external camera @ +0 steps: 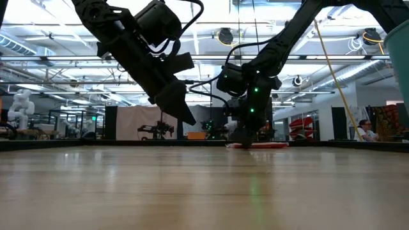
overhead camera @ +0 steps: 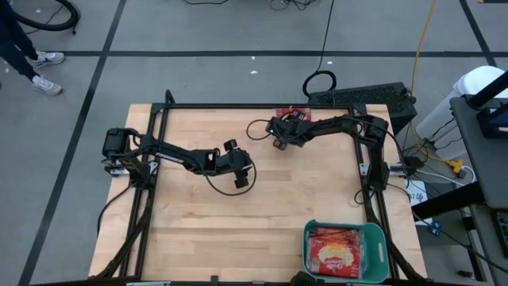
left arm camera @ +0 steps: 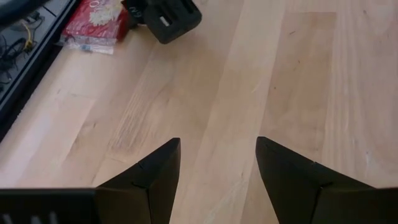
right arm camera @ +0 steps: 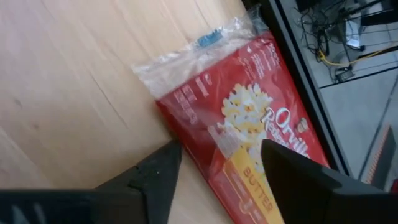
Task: Sort popcorn bags into baskets
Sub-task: Put the popcorn bag into the green bin
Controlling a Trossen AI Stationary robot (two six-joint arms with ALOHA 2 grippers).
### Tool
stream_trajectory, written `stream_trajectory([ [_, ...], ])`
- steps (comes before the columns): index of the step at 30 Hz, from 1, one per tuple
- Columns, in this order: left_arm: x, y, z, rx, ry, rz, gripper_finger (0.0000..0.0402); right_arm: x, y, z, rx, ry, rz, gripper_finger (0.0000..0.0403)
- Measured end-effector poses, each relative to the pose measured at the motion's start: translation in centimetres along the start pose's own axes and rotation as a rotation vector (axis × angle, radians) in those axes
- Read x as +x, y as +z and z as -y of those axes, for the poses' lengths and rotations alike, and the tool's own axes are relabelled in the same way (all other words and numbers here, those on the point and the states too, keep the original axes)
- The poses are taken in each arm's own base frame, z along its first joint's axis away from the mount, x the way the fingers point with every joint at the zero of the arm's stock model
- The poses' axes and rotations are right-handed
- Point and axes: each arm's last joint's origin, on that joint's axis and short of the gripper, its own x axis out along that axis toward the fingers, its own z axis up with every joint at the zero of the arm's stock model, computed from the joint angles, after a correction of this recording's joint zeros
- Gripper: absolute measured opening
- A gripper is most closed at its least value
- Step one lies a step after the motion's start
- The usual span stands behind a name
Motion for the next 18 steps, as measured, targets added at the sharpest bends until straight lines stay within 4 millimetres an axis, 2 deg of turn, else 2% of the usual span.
stream_trajectory([
  [9,0.01,-0.02,0.0,0.01,0.0,-0.002,0.0214,0.36,0.15,0.27,0.005,0.034,0.013,0.0128],
  [16,0.06,-0.02,-0.13,0.029,0.003,-0.003,0.0214,0.62,0.14,0.44,0.036,0.084,0.014,0.0021],
  [18,0.1,-0.02,-0.25,0.027,0.006,-0.003,0.0214,0.72,0.11,0.55,0.071,0.107,0.009,0.0007],
])
